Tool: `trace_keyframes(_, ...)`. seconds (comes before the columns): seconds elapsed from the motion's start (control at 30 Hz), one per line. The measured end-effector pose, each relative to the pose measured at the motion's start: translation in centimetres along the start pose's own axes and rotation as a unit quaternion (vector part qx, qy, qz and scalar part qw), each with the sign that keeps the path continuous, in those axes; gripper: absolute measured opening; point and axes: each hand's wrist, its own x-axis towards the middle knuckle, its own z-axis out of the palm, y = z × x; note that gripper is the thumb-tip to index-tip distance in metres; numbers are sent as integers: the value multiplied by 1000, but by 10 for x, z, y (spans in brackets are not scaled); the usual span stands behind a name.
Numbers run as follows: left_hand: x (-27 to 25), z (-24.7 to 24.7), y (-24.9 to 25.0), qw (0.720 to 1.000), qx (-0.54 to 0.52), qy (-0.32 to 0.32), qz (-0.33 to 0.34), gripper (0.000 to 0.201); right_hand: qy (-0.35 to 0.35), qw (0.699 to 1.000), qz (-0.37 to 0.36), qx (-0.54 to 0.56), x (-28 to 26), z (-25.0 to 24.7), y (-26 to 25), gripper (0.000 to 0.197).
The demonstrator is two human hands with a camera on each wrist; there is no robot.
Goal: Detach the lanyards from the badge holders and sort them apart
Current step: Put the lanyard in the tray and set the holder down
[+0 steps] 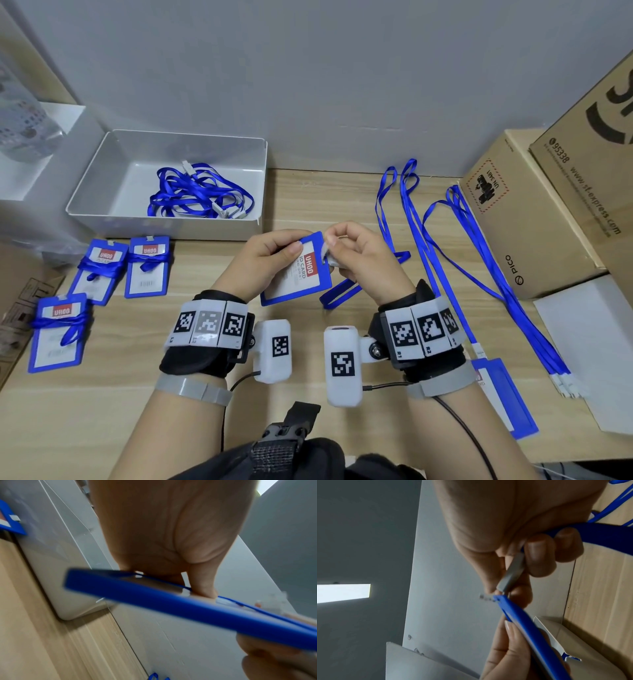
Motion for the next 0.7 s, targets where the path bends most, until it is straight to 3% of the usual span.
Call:
trace_keyframes(0.1,0,0,-1,1000,16,-4,2,22,0,1000,-13,10,-1,0,-1,10)
trace_keyframes(0.7,-2,-6,-1,999,53,4,3,19,-12,995,-80,-58,-2,-12,6,27)
